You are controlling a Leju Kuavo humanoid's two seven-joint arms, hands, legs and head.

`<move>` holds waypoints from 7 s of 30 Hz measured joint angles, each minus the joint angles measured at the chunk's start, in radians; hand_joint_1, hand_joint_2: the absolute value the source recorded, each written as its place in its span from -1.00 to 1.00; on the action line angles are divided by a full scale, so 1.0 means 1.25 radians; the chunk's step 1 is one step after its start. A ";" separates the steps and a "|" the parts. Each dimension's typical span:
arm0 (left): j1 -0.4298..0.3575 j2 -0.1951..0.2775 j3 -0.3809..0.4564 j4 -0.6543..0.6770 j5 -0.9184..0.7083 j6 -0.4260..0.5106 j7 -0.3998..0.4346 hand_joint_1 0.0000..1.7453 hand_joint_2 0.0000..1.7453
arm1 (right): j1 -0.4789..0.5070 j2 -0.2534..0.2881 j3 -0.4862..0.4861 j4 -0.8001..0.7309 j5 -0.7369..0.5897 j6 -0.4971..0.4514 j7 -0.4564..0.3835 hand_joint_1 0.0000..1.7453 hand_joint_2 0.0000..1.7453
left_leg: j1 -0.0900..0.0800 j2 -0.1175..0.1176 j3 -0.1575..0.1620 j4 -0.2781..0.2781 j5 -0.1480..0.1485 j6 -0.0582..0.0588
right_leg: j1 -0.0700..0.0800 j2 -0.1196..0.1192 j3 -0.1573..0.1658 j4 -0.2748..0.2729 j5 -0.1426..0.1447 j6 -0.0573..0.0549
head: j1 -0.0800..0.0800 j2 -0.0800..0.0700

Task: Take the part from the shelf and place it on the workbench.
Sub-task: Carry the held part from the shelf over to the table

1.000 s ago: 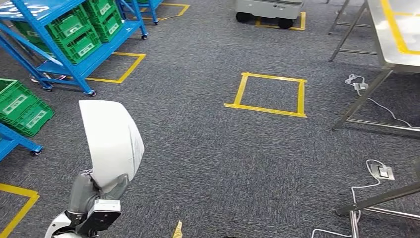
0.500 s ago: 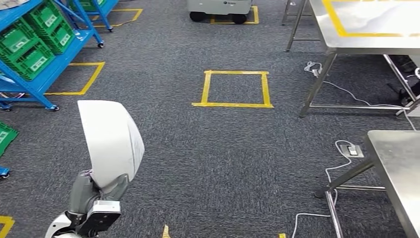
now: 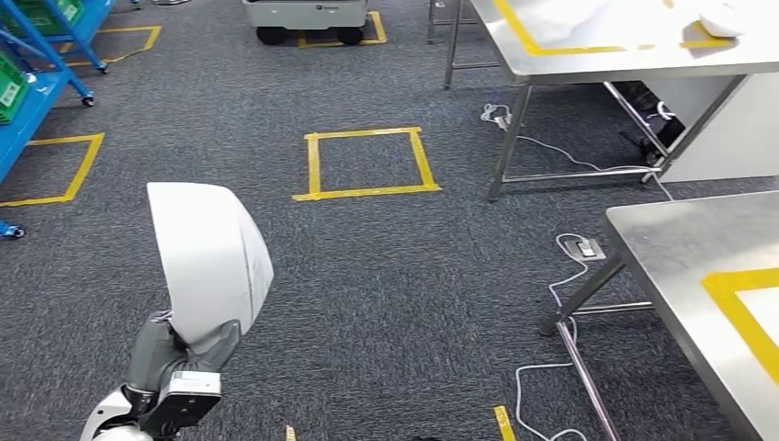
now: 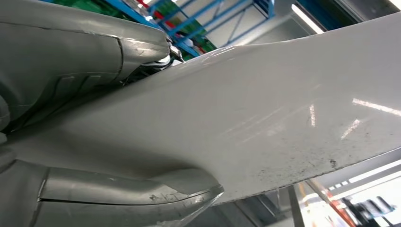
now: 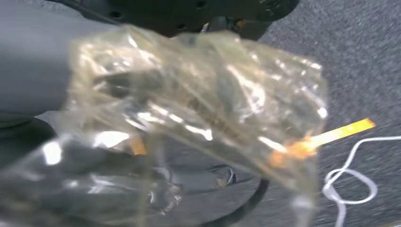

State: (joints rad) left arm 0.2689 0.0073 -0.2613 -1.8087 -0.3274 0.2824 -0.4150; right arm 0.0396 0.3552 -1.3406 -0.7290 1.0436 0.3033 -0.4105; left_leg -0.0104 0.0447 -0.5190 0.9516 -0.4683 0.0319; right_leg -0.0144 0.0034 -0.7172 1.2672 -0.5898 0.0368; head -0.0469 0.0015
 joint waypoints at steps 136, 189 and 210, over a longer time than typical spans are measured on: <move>-0.252 -0.028 -0.027 0.176 -0.255 0.020 0.101 1.00 1.00 | -0.041 -0.044 -0.057 0.043 0.228 0.042 -0.099 -1.00 -1.00 | 0.013 -0.026 -0.123 0.252 -0.119 -0.041 | 0.002 0.000 0.130 -0.215 0.074 -0.032 | 0.000 0.000; -0.279 -0.030 -0.026 0.204 -0.262 0.011 0.124 1.00 1.00 | -0.044 -0.044 -0.056 0.049 0.245 0.037 -0.107 -1.00 -1.00 | 0.004 -0.033 -0.016 0.038 -0.027 -0.014 | 0.003 -0.003 0.100 -0.200 0.087 -0.004 | -0.002 0.000; -0.297 -0.033 -0.030 0.213 -0.273 0.003 0.134 1.00 1.00 | -0.047 -0.044 -0.056 0.053 0.252 0.033 -0.110 -1.00 -1.00 | 0.011 -0.033 -0.044 0.034 0.004 0.002 | 0.004 0.001 0.110 -0.126 -0.003 -0.001 | -0.006 0.000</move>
State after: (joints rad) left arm -0.1026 -0.0334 -0.2986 -1.5419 -0.6683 0.2865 -0.2480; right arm -0.0188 0.3002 -1.4112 -0.6621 1.3582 0.3445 -0.5476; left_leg 0.0028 0.0032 -0.5740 0.9939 -0.4638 0.0341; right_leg -0.0099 0.0051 -0.5794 1.1099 -0.5929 0.0355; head -0.0539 0.0016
